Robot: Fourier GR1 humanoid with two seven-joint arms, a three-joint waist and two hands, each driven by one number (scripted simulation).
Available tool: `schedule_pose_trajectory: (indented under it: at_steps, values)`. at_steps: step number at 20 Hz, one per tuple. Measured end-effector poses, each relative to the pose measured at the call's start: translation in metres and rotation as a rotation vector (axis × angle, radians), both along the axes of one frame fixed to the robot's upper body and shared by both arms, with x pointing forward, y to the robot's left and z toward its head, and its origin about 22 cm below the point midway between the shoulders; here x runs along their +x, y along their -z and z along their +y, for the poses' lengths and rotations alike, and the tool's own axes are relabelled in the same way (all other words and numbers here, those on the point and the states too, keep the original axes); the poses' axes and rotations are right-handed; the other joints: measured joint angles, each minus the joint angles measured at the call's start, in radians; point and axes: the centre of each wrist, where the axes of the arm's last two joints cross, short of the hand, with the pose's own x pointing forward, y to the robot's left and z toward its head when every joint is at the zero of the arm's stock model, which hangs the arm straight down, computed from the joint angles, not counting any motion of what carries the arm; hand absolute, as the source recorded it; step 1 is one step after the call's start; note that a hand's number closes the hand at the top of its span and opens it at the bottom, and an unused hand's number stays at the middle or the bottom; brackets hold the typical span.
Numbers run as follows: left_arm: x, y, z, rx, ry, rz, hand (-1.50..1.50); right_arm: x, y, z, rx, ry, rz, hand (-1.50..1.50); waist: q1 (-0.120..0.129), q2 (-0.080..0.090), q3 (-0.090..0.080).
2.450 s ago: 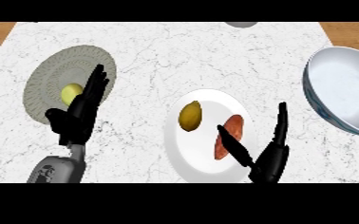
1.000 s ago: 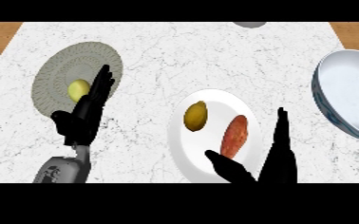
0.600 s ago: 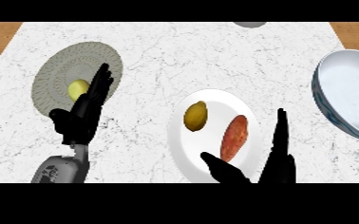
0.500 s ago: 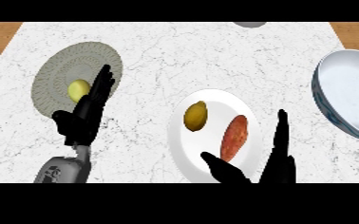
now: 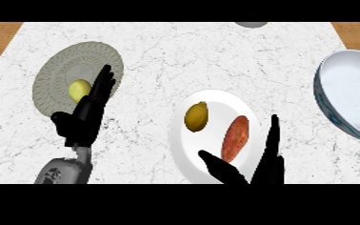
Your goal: Pick the sweet potato from the plate and place it in the bowl
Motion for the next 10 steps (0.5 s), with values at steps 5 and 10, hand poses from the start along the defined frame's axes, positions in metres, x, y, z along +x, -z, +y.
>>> schedule_pose_trajectory:
  at_steps: [5,10]
  values:
    - [-0.002,0.002,0.0,0.004,0.0,0.003,0.0,0.007,0.013,0.001,0.029,0.022,0.005,-1.5,0.001,0.0,0.0]
    - [0.001,-0.001,0.005,0.004,-0.012,0.003,0.0,0.011,0.03,-0.003,0.008,0.058,0.072,-1.5,-0.001,0.0,0.0]
